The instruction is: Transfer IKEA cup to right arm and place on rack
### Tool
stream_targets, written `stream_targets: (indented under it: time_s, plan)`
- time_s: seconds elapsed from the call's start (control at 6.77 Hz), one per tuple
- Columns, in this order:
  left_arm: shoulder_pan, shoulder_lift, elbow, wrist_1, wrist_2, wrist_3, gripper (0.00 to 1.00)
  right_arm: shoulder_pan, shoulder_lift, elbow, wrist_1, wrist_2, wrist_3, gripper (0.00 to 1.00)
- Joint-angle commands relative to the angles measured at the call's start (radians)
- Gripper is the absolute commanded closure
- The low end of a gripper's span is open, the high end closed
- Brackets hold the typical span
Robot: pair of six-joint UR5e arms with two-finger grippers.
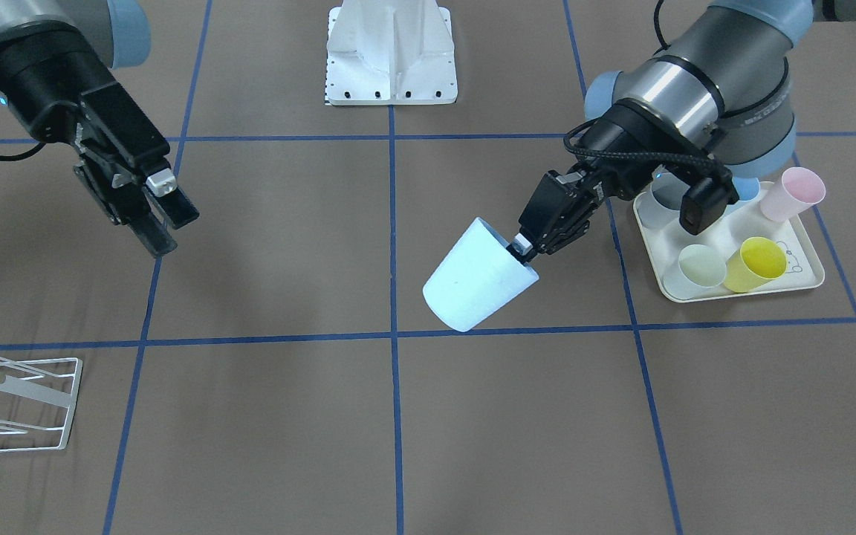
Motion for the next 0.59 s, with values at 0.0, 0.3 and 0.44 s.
stream_targets:
  time_s: [0.0, 0.3, 0.44]
  plan:
    - [0.016, -0.042, 0.199, -0.355, 0.044, -0.134, 1.0, -0.087, 0.012, -0.03, 0.125, -0.114, 0.074, 0.01]
    - [0.083, -0.094, 0.324, -0.586, 0.178, -0.283, 1.0, -0.123, 0.051, -0.031, 0.13, -0.149, 0.132, 0.01]
    - [0.102, -0.12, 0.329, -0.614, 0.209, -0.325, 1.0, -0.143, 0.064, -0.031, 0.131, -0.183, 0.132, 0.01]
